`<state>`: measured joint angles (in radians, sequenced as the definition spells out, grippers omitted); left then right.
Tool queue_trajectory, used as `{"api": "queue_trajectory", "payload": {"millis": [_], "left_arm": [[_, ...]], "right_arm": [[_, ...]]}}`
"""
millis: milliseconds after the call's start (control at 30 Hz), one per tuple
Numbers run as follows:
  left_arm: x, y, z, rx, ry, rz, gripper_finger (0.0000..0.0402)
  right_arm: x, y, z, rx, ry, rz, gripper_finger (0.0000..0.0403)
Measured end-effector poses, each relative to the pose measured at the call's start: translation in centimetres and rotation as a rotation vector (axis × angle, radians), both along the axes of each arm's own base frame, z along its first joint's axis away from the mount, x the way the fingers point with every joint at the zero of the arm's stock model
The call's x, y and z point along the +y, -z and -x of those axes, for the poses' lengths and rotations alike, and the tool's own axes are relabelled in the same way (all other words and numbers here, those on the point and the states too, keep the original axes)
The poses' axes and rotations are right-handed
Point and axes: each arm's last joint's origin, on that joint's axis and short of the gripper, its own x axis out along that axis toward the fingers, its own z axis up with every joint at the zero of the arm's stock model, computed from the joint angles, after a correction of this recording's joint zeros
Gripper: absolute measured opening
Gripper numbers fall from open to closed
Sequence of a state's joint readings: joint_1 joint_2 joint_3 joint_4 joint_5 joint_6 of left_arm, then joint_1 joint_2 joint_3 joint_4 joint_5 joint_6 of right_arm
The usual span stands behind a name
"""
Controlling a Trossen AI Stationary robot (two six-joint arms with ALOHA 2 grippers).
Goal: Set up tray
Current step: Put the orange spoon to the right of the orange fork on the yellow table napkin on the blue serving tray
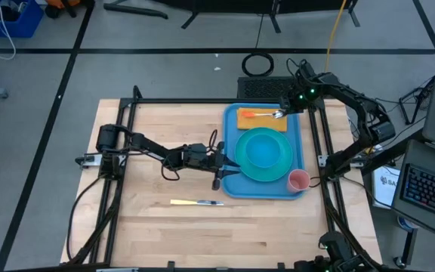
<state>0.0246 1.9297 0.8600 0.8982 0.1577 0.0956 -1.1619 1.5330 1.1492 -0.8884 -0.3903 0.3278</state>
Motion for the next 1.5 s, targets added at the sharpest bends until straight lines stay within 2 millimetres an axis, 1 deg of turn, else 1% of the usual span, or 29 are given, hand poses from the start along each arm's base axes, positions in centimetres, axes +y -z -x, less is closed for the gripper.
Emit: {"api": "queue_trajectory", "payload": {"millis": [167,367,467,767,1033,1133,1233,1400,1500], "left_arm": [[0.0,0.0,0.0,0.0,-0.001,0.001,0.0108],[0.0,0.0,0.0,-0.003,-0.001,0.002,0.0108],[0.0,-0.1,0.0,-0.005,-0.001,0.002,0.0108],[0.0,-0.1,0.0,-0.005,-0.001,0.0,0.0108],[0.0,0.0,0.0,-0.005,-0.001,-0.001,0.0108],[0.0,0.0,0.0,-0.005,-0.001,-0.001,0.0108],[0.0,0.0,0.0,-0.004,-0.001,-0.004,0.0108],[0.0,0.0,0.0,0.003,-0.002,-0.005,0.0108],[0.3,0.1,0.0,0.007,-0.008,-0.005,0.0108]], "right_arm": [[-0.2,0.3,0.6,0.026,0.026,0.001,0.0],[0.2,1.6,1.0,0.026,0.036,-0.016,0.0],[0.3,1.9,1.0,0.008,0.034,-0.03,0.0],[0.5,2.0,0.7,-0.033,0.033,-0.062,0.0],[-0.1,2.1,0.6,-0.035,0.048,-0.012,0.0],[-0.3,2.7,0.5,-0.026,0.047,-0.038,0.0],[-0.4,3.7,0.4,-0.008,0.033,-0.088,0.0],[-0.7,5.4,-0.4,0.013,-0.004,-0.132,0.0],[-0.7,5.6,-0.6,0.014,-0.015,-0.129,0.0001]]}}
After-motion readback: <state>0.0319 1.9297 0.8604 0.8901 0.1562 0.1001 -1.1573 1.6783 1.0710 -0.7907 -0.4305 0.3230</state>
